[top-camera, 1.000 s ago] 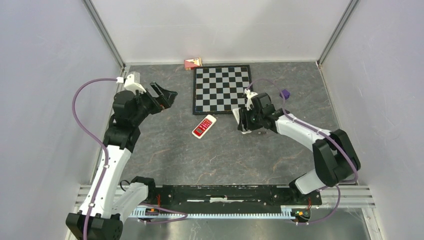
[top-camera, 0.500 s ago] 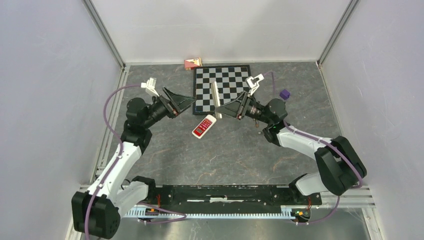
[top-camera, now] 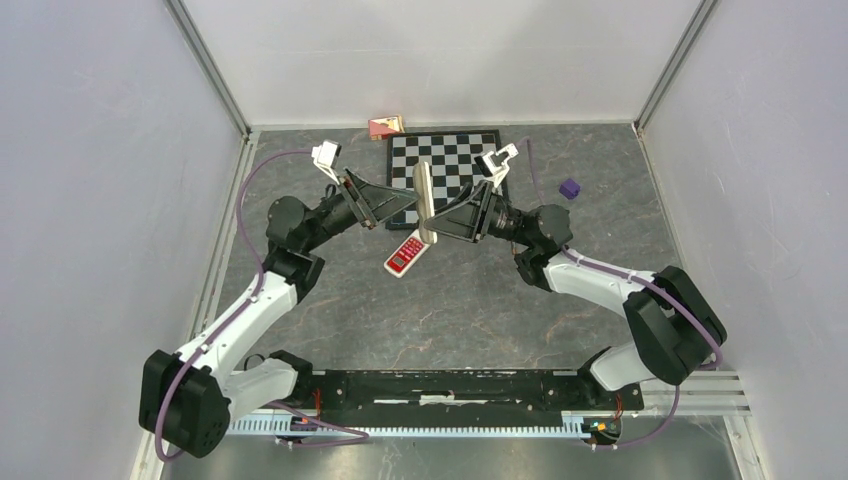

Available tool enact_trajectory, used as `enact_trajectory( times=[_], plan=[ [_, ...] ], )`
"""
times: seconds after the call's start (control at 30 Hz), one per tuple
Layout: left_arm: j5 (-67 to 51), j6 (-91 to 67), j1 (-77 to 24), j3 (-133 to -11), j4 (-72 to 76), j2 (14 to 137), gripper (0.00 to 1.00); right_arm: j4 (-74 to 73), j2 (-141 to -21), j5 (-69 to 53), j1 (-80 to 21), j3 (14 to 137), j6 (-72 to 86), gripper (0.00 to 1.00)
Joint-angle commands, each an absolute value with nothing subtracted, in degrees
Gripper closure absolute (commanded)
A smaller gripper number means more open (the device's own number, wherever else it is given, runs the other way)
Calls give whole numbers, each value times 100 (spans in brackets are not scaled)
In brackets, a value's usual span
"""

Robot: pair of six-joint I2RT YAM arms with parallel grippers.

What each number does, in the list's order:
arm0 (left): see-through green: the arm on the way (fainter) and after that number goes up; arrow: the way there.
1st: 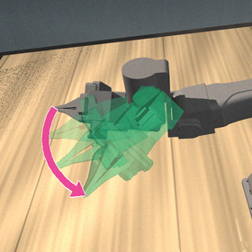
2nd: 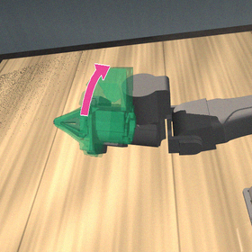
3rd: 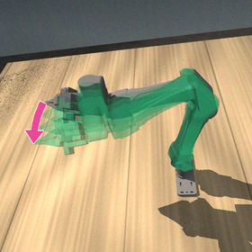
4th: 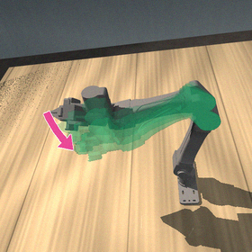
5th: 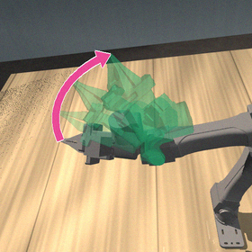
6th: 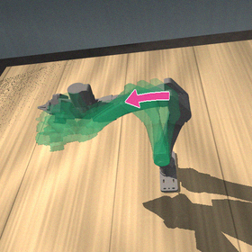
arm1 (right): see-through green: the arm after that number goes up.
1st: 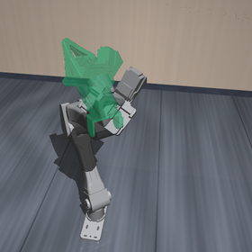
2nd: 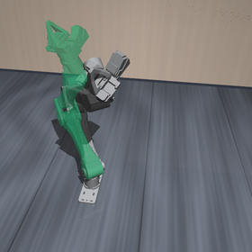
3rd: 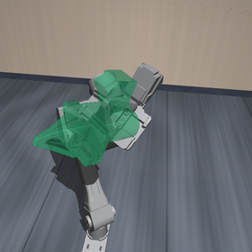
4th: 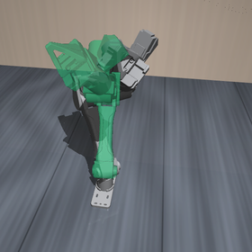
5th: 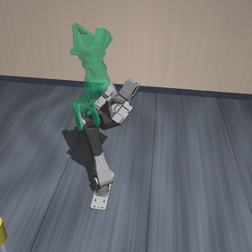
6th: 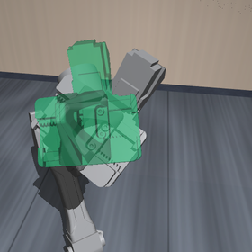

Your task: Load the batteries into the remote control

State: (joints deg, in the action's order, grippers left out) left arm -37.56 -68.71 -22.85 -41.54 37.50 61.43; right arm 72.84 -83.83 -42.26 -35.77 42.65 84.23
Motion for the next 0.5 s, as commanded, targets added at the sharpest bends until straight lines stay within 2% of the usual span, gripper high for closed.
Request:
enact_trajectory(
  times=[0.0,0.17,0.3,0.4,0.47],
  plan=[
    [-3403,-7157,-2317,-4000,4404,5911,0,7398,-8316,-4201,-3609,4416,8444,63],
    [-3543,-6951,-2415,-4140,4181,5995,0,6407,-8263,-4299,-3692,4632,7807,63],
    [-3584,-6355,-2448,-4395,3325,5993,4,5784,-8236,-4377,-3718,4759,7467,63],
    [-3518,-6019,-2452,-4473,2899,5957,12,5540,-8240,-4466,-3734,4839,7348,63],
    [-3529,-5898,-2452,-4500,2792,5956,22,5433,-8242,-4515,-3738,4858,7307,63]
  ],
)
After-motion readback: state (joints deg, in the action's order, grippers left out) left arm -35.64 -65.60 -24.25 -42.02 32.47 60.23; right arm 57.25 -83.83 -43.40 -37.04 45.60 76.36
